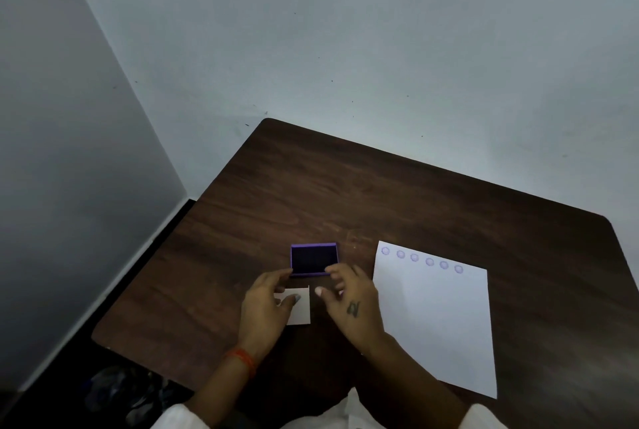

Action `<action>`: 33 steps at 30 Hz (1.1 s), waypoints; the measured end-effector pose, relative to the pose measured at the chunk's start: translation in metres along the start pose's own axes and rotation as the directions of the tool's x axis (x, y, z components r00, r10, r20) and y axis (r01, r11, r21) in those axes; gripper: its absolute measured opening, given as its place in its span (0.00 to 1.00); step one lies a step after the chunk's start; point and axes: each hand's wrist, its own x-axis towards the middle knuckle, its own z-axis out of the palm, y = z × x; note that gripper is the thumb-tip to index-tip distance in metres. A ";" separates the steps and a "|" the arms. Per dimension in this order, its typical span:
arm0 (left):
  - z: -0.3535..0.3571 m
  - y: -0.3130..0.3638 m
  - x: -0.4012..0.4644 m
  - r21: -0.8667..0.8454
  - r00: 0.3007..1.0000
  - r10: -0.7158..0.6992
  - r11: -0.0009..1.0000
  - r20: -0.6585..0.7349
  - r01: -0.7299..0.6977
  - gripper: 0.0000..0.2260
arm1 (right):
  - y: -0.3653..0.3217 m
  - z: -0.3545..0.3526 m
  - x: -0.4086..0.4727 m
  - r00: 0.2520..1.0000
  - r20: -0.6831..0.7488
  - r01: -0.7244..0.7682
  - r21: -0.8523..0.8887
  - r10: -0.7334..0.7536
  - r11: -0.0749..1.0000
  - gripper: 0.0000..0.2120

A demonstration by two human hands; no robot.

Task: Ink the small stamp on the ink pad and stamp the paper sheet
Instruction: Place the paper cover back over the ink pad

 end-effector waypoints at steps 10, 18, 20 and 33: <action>-0.007 -0.020 -0.010 0.190 0.969 -0.232 0.951 -0.082 0.243 0.28 | -0.002 0.032 -0.002 0.960 0.238 -0.132 -0.085 0.149 0.988 0.20; -0.007 -0.016 -0.009 0.163 0.961 -0.274 0.947 -0.048 0.278 0.25 | -0.005 0.037 -0.003 0.955 0.243 -0.162 -0.043 0.168 0.986 0.19; -0.008 -0.012 -0.009 0.132 0.956 -0.290 0.947 -0.052 0.294 0.25 | -0.005 0.036 -0.004 0.954 0.234 -0.192 -0.012 0.189 0.981 0.19; -0.004 0.040 0.029 -0.006 0.974 -0.207 0.978 -0.095 0.207 0.23 | -0.009 -0.001 0.031 0.981 0.047 -0.190 0.046 0.188 0.981 0.17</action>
